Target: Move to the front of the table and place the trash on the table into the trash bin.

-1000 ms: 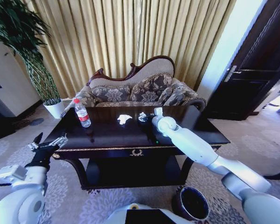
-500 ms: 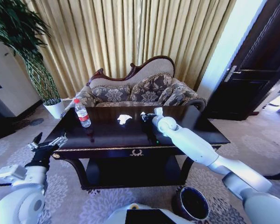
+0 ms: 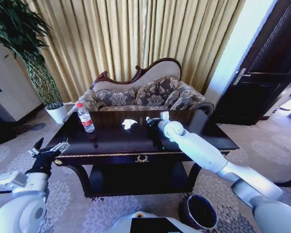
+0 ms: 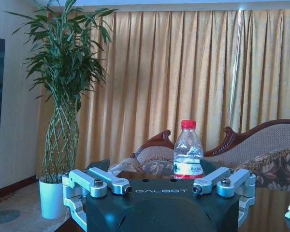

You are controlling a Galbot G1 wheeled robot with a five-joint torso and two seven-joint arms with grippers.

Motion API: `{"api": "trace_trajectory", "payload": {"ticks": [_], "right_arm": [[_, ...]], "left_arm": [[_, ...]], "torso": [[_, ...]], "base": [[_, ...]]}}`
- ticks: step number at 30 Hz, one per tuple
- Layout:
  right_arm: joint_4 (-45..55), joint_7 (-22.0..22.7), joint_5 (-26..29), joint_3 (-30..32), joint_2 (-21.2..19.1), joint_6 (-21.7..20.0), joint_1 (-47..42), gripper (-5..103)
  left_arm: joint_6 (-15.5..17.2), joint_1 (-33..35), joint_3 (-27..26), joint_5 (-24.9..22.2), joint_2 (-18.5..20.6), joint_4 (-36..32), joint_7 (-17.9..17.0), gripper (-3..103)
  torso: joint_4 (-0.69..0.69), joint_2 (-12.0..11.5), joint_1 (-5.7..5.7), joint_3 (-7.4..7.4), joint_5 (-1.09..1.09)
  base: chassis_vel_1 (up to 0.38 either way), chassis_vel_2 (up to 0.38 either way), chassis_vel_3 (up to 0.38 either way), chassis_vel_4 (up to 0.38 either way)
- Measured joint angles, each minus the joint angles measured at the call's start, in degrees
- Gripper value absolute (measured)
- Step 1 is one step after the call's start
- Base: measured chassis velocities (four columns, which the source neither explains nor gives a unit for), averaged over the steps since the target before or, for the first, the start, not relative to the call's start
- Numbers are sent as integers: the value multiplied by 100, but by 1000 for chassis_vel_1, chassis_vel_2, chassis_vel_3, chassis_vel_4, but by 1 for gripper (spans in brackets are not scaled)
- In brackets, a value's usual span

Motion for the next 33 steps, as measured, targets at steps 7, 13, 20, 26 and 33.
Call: {"api": "trace_trajectory", "payload": {"ticks": [7,13,20,26,33], "right_arm": [[653,17,-62,757,-467,357,-476,0],[1586,34,-387,2123,-1334,630,-1720,0],[2453,-185,-947,3795,-1842,1135,-3462,0],[3138,-228,-1079,5318,-1596,1229,-5115,0],[3579,-241,-1474,6095,-1247,1257,-6133,0]], "left_arm": [[-2,-187,7,-79,111,84,-6,100],[27,-233,4,-189,320,123,-6,100],[19,-250,8,-300,444,246,42,100],[58,-347,45,-529,709,314,85,100],[119,-387,90,-603,872,371,84,100]], "torso": [[0,0,0,0,-1],[-1,0,0,0,2],[-3,1,-1,-1,0],[-2,0,0,-1,1],[1,1,0,-1,0]], "base": [[0,0,0,0],[0,0,0,0],[0,0,0,0],[0,0,0,0],[0,0,0,0]]}}
